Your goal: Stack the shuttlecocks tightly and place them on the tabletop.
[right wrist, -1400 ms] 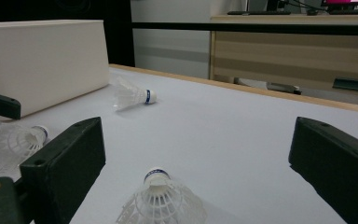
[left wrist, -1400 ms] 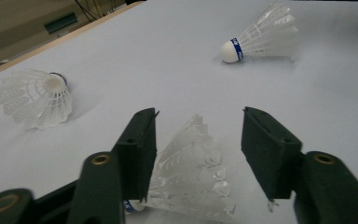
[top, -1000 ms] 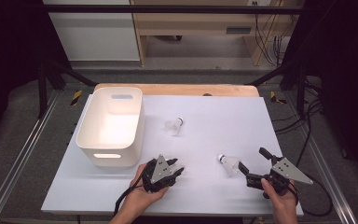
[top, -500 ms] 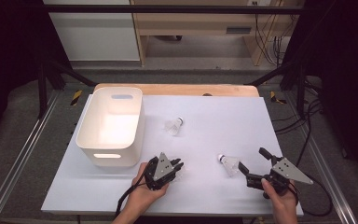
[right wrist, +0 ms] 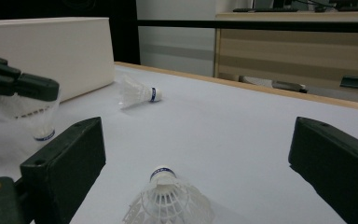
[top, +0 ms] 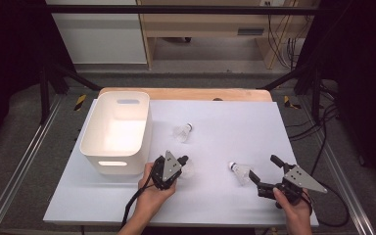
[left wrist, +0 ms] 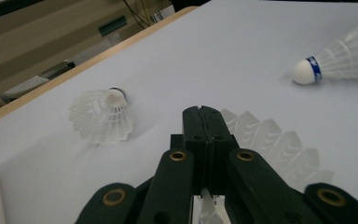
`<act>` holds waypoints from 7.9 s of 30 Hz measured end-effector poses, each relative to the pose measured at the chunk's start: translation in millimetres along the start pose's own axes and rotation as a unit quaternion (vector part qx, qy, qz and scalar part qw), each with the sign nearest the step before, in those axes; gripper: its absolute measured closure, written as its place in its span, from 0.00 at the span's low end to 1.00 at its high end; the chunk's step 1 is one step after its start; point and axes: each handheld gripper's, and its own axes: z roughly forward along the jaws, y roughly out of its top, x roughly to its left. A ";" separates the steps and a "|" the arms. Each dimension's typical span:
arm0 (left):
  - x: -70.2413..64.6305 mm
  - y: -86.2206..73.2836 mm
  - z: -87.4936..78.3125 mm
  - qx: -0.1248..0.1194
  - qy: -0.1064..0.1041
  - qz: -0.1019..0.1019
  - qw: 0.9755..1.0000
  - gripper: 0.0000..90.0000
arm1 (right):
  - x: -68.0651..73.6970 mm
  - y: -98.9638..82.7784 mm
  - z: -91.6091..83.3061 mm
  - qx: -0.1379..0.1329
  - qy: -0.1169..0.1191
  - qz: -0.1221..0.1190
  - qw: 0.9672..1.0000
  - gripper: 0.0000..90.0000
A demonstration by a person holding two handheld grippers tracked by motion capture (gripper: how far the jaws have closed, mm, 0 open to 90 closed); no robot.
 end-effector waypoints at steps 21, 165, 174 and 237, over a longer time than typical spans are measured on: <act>27.5 13.1 39.9 0.065 0.070 0.016 0.995 0.98 | 4.8 0.0 2.8 0.009 0.013 -0.017 1.000 0.04; 61.0 -93.1 -184.3 -0.174 0.121 -0.146 0.966 0.07 | 41.1 -1.7 -5.7 0.230 0.030 -0.028 0.972 0.28; 60.1 -93.1 -183.6 -0.172 0.120 -0.144 0.967 0.07 | 38.9 -5.3 1.3 0.248 0.020 -0.017 0.968 0.41; 66.4 -95.6 -170.9 -0.168 0.094 -0.151 0.970 0.06 | 70.7 15.8 82.3 0.296 0.092 -0.063 0.949 1.00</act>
